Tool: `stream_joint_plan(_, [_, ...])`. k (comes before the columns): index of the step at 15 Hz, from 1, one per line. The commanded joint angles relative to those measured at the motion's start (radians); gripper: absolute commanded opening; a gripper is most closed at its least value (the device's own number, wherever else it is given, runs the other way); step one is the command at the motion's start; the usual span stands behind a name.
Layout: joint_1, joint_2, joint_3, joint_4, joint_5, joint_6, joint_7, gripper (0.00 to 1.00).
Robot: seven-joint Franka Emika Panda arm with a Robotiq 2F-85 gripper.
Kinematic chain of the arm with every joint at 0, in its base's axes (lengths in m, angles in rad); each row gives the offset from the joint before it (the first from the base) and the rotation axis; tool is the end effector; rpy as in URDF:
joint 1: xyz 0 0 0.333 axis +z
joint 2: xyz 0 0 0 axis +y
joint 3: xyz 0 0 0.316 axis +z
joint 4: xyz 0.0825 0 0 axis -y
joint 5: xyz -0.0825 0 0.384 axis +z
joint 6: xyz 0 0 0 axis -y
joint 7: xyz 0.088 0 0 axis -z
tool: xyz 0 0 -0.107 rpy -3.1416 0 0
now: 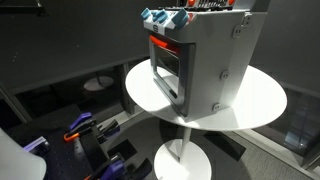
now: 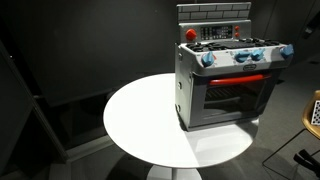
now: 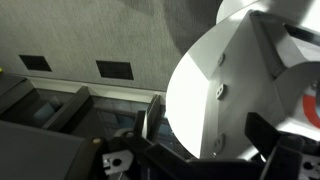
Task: Press the top button on the right.
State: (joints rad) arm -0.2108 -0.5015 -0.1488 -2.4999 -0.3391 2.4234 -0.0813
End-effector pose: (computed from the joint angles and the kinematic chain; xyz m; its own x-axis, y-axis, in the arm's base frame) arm 0.4000 -0.1564 0.5021 0.9306 -0.0114 0.3658 -0.1157 -0.9574 0.2646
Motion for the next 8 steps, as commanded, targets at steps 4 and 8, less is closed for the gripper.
stream_joint_plan(4, [0.036, 0.149, 0.028, 0.145, 0.051, 0.138, 0.019, 1.0])
stream_joint_plan(8, [0.051, 0.252, 0.038, 0.222, 0.081, 0.209, 0.03, 1.0])
